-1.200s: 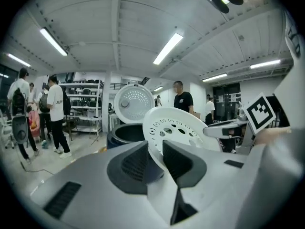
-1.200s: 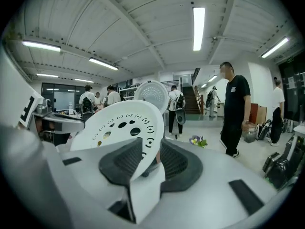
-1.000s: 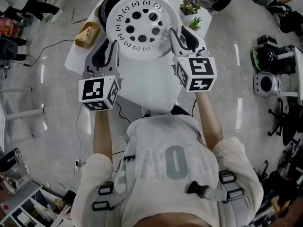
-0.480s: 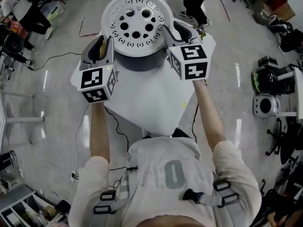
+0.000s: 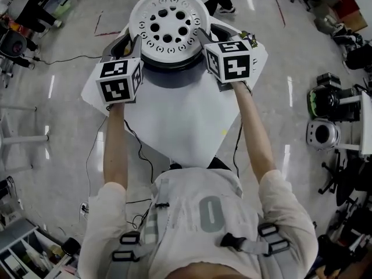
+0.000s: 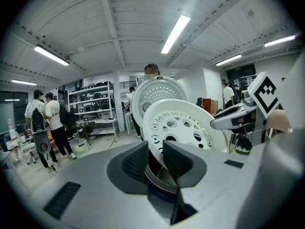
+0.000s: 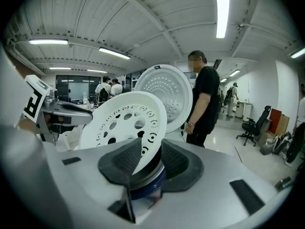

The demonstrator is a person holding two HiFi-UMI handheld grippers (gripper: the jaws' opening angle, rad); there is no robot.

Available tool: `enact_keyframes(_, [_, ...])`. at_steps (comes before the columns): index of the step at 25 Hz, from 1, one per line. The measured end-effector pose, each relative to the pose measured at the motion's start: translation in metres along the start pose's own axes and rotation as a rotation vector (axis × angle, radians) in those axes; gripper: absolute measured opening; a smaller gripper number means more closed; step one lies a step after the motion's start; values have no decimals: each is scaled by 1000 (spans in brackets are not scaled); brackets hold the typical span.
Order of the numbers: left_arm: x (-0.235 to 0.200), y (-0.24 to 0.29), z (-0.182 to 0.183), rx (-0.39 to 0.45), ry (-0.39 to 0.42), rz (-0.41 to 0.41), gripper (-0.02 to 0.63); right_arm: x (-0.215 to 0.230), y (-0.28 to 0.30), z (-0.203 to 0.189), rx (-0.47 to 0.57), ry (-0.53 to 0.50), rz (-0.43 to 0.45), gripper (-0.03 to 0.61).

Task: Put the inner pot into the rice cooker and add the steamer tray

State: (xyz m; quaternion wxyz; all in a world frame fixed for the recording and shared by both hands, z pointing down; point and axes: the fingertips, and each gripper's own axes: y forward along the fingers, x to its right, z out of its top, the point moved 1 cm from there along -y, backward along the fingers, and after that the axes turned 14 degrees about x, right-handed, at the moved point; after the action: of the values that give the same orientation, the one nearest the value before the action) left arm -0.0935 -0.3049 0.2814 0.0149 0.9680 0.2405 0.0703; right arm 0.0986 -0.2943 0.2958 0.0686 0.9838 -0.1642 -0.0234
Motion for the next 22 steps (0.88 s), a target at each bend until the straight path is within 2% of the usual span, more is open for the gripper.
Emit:
enact_keyframes(4, [1,5,-15,-40,-10,-5,104,2,6,-18,-50,23,7,140])
enact_keyframes(13, [-3,19,-41,-100,-34,5,104,4,23,-42,-106,-6,7,144])
enact_keyframes(22, [-6,33,-59,-167,9,-4,101,6,35,-52,-161,61,9,146])
